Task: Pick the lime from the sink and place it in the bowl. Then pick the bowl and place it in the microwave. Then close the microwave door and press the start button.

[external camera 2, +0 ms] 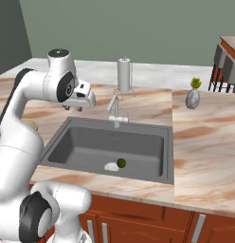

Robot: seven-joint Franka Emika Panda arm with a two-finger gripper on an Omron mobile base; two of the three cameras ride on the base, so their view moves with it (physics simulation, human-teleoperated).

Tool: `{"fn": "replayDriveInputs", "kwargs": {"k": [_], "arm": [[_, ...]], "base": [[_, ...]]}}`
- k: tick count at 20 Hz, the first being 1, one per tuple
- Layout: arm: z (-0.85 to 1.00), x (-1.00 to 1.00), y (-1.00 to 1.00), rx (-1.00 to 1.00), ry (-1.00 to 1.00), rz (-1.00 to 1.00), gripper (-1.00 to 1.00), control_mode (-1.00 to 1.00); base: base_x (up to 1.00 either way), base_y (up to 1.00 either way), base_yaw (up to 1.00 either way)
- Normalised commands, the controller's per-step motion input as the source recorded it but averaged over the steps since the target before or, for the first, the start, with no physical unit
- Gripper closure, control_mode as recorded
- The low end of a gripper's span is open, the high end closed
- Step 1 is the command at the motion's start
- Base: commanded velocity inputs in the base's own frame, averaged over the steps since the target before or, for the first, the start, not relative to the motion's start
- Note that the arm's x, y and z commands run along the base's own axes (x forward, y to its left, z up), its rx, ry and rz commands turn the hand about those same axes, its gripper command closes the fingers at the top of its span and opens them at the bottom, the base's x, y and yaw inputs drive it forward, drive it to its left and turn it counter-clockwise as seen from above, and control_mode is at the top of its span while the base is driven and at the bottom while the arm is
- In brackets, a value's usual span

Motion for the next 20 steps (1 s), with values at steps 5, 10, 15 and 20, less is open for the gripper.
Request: {"fn": "replayDriveInputs", "kwargs": {"k": [5, 10, 15, 20], "arm": [[-0.03, -0.15, -0.14, 0.02, -0.01, 0.0, -1.0, -1.0], [-0.65, -0.74, -0.45, 0.0, -0.03, 0.0, -1.0, -1.0], [-1.0, -0.57, -0.31, 0.01, -0.01, 0.0, -1.0, -1.0], [-0.76, 0.11, -0.23, 0.02, 0.0, 0.0, -1.0, -1.0]], "base": [[0.0, 0.0, 0.0], [0.0, 0.0, 0.0], [0.0, 0.0, 0.0], [0.0, 0.0, 0.0]]}}
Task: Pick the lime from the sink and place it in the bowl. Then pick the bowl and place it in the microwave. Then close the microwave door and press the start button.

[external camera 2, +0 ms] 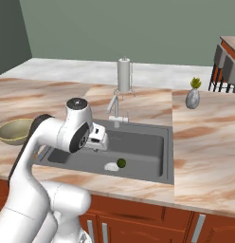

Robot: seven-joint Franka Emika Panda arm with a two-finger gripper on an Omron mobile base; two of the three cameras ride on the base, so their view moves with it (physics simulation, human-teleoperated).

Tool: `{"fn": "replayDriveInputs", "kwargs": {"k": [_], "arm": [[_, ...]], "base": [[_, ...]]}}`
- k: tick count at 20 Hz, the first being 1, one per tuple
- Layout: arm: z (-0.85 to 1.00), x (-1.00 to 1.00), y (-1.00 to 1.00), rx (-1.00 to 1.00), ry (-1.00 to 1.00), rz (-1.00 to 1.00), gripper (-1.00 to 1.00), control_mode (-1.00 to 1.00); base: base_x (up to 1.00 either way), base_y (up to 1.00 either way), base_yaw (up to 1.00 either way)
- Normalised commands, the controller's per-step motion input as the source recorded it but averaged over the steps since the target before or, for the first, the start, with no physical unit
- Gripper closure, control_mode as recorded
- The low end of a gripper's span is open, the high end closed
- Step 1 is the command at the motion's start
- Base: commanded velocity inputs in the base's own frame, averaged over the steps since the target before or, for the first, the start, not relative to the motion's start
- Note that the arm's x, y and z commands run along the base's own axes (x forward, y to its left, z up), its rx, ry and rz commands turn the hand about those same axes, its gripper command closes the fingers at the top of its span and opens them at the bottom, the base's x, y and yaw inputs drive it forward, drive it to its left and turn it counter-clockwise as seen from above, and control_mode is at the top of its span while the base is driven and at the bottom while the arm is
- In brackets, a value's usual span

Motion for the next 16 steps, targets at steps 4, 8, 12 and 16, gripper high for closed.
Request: {"fn": "replayDriveInputs", "kwargs": {"k": [4, 8, 12, 16], "arm": [[-0.62, 0.56, -0.11, 0.0, 0.0, 0.0, -1.0, -1.0], [-0.58, 0.7, -0.05, 0.0, 0.02, 0.0, -1.0, -1.0], [-0.68, 0.69, -0.06, 0.0, 0.08, 0.0, -1.0, -1.0], [-0.51, 0.66, -0.21, 0.0, 0.09, 0.0, -1.0, -1.0]], "base": [[0.0, 0.0, 0.0], [0.0, 0.0, 0.0], [0.0, 0.0, 0.0], [0.0, 0.0, 0.0]]}}
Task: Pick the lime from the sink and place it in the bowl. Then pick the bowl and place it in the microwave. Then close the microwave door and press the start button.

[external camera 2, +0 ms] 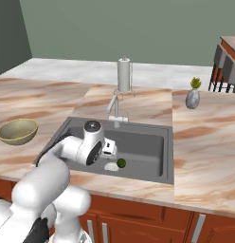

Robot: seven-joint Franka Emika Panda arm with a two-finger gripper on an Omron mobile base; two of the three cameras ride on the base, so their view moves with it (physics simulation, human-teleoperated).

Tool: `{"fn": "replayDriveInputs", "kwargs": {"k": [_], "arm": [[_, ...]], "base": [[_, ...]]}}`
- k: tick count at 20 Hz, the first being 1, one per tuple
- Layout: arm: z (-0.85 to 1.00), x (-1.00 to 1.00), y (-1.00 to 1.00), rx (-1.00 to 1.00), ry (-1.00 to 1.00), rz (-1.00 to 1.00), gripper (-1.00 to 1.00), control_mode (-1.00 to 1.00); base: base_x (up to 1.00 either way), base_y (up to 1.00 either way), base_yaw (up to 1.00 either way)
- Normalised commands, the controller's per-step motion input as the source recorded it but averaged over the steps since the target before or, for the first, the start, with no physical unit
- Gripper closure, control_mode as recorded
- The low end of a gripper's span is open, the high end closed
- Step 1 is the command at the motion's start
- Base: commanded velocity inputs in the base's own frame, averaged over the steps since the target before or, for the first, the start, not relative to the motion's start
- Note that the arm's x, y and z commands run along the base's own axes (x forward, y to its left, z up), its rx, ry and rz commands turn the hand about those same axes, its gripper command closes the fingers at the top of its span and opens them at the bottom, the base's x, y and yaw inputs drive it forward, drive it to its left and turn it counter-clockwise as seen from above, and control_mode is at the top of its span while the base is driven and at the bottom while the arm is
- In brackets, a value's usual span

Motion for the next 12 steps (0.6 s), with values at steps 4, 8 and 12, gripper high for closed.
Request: {"fn": "replayDriveInputs", "kwargs": {"k": [4, 8, 12], "arm": [[-0.3, 0.53, -0.31, 0.0, 0.06, 0.0, -1.0, -1.0], [-0.55, 0.58, -0.23, 0.0, 0.16, 0.0, -1.0, -1.0], [-0.56, 0.35, -0.24, 0.0, 0.15, 0.0, -1.0, -1.0]], "base": [[0.0, 0.0, 0.0], [0.0, 0.0, 0.0], [0.0, 0.0, 0.0]]}}
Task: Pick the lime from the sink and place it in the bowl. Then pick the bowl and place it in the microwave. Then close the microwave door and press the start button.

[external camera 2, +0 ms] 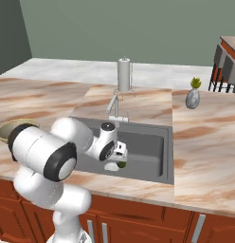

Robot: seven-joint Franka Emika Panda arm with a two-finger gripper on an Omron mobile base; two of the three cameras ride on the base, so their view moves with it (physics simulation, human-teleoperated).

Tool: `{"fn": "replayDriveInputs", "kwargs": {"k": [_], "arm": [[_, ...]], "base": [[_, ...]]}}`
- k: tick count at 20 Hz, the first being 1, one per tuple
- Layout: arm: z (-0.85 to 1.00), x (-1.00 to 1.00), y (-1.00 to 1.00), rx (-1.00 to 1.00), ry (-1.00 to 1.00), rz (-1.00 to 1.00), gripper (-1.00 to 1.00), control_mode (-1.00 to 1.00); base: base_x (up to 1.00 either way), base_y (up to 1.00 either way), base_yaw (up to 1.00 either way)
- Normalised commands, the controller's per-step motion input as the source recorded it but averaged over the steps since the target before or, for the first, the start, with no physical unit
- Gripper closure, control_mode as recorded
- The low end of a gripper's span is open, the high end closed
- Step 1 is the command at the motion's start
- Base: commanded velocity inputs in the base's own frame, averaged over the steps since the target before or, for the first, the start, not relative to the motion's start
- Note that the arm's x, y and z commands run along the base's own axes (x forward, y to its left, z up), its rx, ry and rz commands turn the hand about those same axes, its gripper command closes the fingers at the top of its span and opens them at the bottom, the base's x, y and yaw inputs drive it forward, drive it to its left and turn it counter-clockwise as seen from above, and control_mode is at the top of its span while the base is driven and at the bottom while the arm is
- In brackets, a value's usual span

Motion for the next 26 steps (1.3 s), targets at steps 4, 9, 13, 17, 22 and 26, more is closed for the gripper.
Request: {"fn": "replayDriveInputs", "kwargs": {"k": [4, 9, 13, 17, 22, 26], "arm": [[-0.26, 0.35, -0.15, 0.0, 0.05, 0.0, -1.0, -1.0], [-0.33, 0.5, -0.02, 0.0, 0.01, 0.01, -1.0, -1.0], [-0.46, 0.52, -0.03, 0.0, 0.0, 0.05, -1.0, -1.0], [-0.44, 0.46, -0.12, 0.0, 0.0, 0.05, -1.0, -1.0], [-0.43, 0.42, -0.1, 0.0, 0.0, 0.05, -1.0, -1.0], [-0.44, 0.44, -0.05, 0.0, 0.0, 0.03, -1.0, -1.0]], "base": [[0.0, 0.0, 0.0], [0.0, 0.0, 0.0], [0.0, 0.0, 0.0], [0.0, 0.0, 0.0], [0.0, 0.0, 0.0], [0.0, 0.0, 0.0]]}}
